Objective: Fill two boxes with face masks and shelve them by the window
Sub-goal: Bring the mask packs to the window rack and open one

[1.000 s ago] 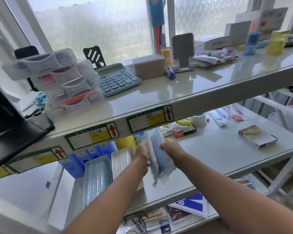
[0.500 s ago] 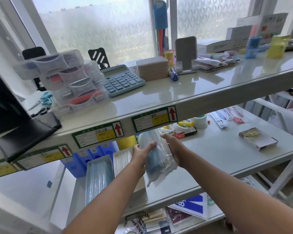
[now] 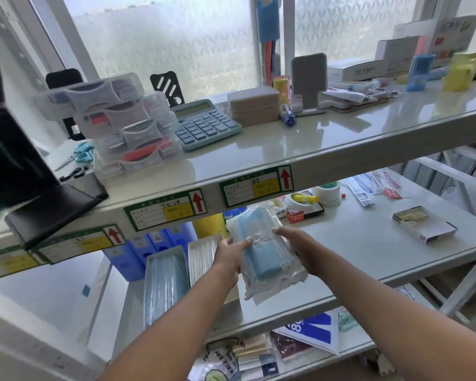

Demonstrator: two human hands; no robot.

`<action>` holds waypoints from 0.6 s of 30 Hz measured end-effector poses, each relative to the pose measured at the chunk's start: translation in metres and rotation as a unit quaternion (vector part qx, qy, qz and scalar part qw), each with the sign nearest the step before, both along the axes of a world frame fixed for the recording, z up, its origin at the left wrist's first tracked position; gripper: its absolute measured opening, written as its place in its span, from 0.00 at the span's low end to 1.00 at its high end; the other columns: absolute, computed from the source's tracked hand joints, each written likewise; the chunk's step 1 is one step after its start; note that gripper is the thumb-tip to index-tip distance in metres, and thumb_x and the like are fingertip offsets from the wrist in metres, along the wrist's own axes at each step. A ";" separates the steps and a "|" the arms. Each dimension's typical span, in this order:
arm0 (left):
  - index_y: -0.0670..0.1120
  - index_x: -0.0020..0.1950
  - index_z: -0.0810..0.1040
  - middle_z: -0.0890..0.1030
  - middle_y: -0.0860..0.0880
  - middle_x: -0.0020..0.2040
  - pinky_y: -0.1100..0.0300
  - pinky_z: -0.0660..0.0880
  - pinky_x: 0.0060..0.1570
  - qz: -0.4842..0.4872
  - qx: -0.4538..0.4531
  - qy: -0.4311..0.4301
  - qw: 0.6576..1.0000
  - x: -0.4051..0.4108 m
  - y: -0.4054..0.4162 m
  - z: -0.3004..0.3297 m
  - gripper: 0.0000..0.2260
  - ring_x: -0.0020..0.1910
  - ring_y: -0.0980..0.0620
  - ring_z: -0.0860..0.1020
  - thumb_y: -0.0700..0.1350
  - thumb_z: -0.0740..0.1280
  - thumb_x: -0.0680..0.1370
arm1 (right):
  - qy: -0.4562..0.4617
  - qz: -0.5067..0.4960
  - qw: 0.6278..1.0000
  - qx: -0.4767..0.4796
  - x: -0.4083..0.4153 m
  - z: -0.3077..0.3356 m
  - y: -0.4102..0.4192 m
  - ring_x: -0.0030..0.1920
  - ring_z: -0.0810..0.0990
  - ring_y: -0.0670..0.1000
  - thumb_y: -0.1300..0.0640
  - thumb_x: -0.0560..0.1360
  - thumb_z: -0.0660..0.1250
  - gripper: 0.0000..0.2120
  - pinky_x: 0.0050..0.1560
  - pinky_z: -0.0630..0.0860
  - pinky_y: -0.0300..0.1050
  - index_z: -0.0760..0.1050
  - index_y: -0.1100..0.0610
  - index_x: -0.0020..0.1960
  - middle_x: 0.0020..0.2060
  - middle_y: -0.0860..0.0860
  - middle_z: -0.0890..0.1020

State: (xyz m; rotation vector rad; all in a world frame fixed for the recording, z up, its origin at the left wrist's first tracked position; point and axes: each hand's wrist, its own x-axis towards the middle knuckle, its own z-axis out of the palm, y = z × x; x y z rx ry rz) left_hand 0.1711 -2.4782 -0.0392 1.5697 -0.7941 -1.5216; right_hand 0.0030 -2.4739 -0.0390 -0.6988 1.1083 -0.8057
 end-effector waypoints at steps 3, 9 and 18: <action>0.48 0.65 0.67 0.77 0.44 0.58 0.41 0.78 0.54 0.021 -0.008 -0.034 0.999 0.004 -0.003 -0.002 0.24 0.53 0.42 0.79 0.46 0.74 0.72 | -0.019 -0.015 0.999 -0.027 -0.003 -0.002 0.002 0.58 0.80 0.67 0.53 0.78 0.66 0.14 0.52 0.80 0.62 0.74 0.58 0.60 0.57 0.64 0.80; 0.47 0.55 0.66 0.76 0.46 0.54 0.51 0.77 0.49 0.087 -0.080 -0.174 0.978 0.011 -0.010 0.012 0.19 0.50 0.45 0.77 0.40 0.74 0.72 | 0.100 -0.124 0.983 -0.090 -0.010 -0.008 -0.001 0.49 0.81 0.59 0.61 0.75 0.68 0.19 0.45 0.81 0.53 0.72 0.62 0.65 0.51 0.59 0.80; 0.46 0.59 0.67 0.76 0.45 0.56 0.54 0.75 0.53 -0.021 -0.154 -0.315 0.936 -0.030 -0.010 0.021 0.20 0.54 0.44 0.77 0.45 0.72 0.72 | 0.207 -0.073 0.966 -0.133 0.029 0.006 -0.012 0.47 0.81 0.54 0.60 0.78 0.62 0.09 0.49 0.78 0.49 0.78 0.60 0.55 0.47 0.57 0.82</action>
